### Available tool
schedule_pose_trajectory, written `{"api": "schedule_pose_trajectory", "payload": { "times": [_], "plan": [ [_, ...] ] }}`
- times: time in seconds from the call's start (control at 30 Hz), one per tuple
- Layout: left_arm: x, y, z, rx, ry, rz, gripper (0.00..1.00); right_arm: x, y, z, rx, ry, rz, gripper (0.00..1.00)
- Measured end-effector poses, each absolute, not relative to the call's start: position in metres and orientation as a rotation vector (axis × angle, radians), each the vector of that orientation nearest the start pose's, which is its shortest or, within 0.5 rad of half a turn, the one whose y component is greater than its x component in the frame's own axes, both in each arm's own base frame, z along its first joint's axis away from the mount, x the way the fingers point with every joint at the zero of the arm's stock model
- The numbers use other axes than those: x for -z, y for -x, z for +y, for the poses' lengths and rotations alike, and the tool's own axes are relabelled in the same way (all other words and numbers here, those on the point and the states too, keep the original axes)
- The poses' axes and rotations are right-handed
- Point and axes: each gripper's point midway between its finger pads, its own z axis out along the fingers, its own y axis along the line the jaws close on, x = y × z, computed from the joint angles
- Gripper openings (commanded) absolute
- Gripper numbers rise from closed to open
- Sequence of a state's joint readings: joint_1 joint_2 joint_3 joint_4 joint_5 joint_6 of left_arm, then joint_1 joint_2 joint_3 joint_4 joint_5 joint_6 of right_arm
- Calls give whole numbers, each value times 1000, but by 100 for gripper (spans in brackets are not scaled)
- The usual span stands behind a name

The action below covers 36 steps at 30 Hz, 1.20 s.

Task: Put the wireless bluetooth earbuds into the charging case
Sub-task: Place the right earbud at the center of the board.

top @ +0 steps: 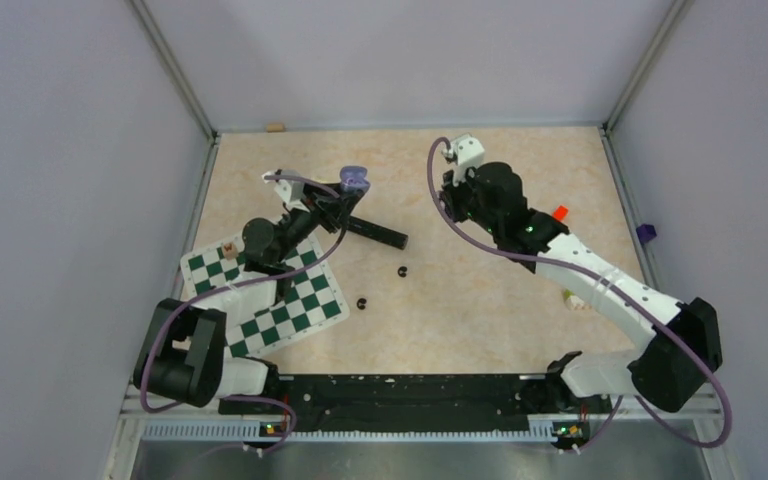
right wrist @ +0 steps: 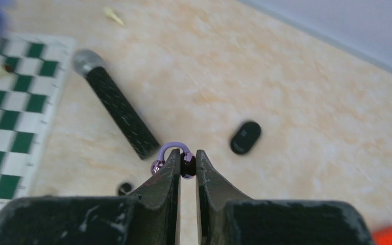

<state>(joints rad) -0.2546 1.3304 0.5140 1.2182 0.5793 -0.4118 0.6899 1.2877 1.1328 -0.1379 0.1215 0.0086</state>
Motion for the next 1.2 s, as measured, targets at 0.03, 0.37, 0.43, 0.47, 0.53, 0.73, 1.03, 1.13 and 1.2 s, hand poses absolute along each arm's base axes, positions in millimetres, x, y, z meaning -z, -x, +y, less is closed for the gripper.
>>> {"api": "schedule_pose_trajectory", "payload": {
  "times": [0.03,0.37,0.43,0.47,0.53,0.73,1.03,1.13,1.2],
  "plan": [
    [-279,-340,-201,908,-433,1219,0,-257,-345,239,-315,542,1837,4],
    [-274,-346,-194,876,-413,1245,0,-89,-342,170,-76,550,2284,7],
    [-272,-347,-193,874,-409,1252,0,-67,-340,166,-81,534,2357,7],
    [-272,-347,-192,873,-409,1253,0,-58,-340,162,-80,522,2390,7],
    [-272,-347,-192,871,-406,1255,0,-40,-339,155,-79,489,2463,7],
    [-271,-348,-191,870,-403,1261,0,-24,-350,154,-115,415,2532,12],
    [-271,-349,-189,869,-399,1264,0,-23,-341,155,-135,418,2580,27],
    [-271,-349,-189,869,-397,1265,0,-24,-337,153,-131,425,2602,29],
    [-271,-349,-189,869,-396,1265,0,-27,-335,152,-127,431,2610,29]
  ]
}}
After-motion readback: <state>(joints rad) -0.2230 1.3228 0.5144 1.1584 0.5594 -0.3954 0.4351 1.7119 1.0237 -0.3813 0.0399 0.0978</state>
